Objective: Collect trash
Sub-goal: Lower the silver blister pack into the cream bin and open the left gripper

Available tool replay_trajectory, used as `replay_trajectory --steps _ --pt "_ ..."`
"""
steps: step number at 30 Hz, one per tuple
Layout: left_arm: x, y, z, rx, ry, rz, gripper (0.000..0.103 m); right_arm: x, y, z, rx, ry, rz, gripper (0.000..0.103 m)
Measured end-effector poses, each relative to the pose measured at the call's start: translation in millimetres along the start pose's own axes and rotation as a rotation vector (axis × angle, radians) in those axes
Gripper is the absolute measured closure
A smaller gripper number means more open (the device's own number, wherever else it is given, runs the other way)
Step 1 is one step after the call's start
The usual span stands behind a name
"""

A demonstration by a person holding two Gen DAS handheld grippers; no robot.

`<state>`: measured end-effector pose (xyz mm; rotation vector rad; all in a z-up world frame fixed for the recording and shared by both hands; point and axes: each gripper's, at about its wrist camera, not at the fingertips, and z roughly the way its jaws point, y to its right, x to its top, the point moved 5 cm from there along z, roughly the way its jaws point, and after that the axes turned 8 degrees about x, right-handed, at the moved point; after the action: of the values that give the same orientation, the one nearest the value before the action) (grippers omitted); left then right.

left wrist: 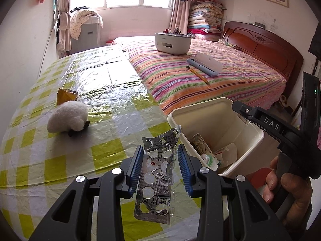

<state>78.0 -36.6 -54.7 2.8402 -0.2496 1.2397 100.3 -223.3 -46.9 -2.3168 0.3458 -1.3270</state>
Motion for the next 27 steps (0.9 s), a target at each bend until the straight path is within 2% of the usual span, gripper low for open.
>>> replay_trajectory --steps 2,11,16,19,27 --pt "0 1 1 -0.001 -0.003 0.004 0.068 1 1 -2 -0.001 0.01 0.005 0.05" --pt "1 8 1 -0.01 -0.004 0.007 0.068 4 2 -9 0.01 0.049 0.024 0.046" --pt "5 16 3 -0.03 -0.003 0.016 0.068 12 10 -22 0.011 0.121 0.067 0.045" --pt "10 23 6 -0.049 -0.002 0.023 0.068 17 19 -31 0.016 0.169 0.112 0.039" --pt "20 47 18 -0.099 -0.017 0.046 0.068 23 34 -48 0.032 0.255 0.18 0.037"
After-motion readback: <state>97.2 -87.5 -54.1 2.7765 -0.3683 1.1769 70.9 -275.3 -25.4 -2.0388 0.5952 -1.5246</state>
